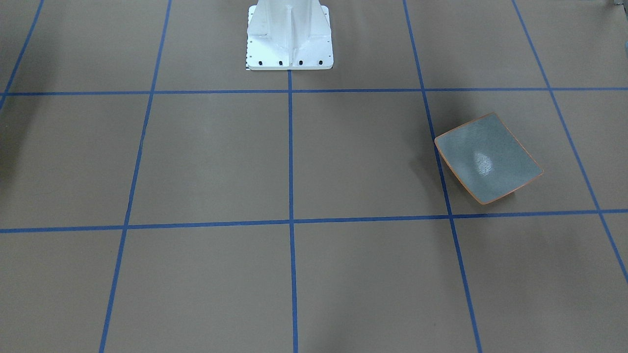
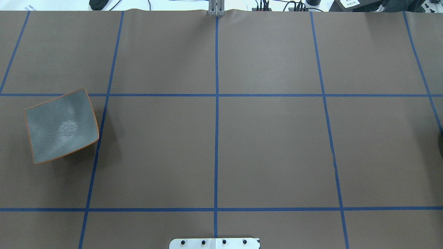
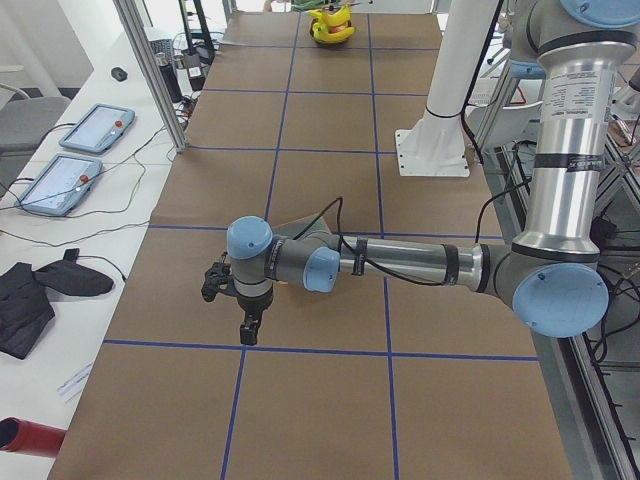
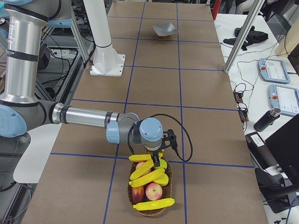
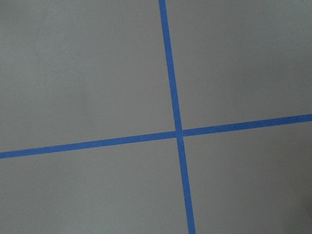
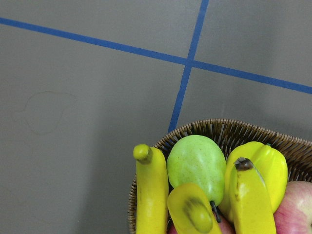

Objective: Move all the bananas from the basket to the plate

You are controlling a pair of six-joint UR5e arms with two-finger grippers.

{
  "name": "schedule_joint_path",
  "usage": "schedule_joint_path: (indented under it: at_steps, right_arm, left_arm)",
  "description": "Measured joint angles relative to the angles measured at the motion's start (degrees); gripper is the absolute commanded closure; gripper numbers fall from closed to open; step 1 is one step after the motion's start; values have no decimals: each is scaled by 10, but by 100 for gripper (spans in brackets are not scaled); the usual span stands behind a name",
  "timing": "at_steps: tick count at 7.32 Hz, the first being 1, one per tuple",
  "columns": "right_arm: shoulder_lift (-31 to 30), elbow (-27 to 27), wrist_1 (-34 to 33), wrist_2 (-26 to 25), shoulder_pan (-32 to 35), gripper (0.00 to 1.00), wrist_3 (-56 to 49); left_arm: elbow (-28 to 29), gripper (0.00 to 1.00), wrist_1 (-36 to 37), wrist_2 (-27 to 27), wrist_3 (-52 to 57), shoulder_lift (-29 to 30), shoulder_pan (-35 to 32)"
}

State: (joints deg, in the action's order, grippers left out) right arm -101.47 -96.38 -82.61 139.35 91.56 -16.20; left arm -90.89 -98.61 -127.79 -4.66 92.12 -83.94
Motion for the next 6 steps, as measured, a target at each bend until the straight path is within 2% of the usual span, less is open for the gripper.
schedule_joint_path:
  at_steps: [6]
  right_arm:
    - [25,50,-4,-4,-10,1,-8]
  left_arm:
    - [-1,0,0,0,0,0,0]
